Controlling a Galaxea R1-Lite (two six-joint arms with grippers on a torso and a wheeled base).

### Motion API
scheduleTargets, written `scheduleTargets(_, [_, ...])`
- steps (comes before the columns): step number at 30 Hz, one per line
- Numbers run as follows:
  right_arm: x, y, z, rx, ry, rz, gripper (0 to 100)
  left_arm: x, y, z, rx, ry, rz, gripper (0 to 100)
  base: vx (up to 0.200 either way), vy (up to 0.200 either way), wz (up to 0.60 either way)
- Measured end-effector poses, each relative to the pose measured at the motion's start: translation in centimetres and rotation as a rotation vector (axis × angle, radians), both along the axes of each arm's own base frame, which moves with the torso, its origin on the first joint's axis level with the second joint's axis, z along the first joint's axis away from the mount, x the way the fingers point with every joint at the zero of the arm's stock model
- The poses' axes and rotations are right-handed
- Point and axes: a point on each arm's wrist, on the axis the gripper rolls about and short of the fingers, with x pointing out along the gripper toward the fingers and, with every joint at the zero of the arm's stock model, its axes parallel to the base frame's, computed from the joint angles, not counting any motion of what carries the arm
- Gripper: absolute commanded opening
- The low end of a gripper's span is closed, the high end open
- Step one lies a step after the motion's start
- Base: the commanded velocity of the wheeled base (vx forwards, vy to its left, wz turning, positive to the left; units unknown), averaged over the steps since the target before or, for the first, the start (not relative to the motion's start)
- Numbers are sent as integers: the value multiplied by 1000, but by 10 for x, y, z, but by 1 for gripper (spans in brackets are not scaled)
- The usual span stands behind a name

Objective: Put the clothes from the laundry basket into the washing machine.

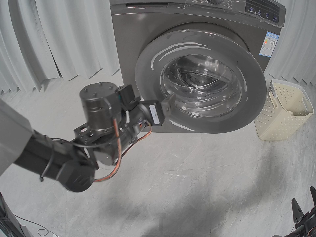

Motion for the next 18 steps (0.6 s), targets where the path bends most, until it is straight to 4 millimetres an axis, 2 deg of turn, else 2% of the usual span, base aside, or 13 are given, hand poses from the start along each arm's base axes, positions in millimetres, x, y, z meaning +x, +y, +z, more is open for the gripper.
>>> scheduleTargets(4, [0, 0, 0, 0, 0, 0, 100, -41, 26, -1, 50, 28, -33, 100, 0, 0, 0])
scheduleTargets(11, [0, 0, 0, 0, 0, 0, 100, -118, 91, -4, 108, 49, -63, 100, 0, 0, 0])
scheduleTargets(18, [0, 0, 0, 0, 0, 0, 100, -174, 151, -16, 127, 56, -36, 100, 0, 0, 0])
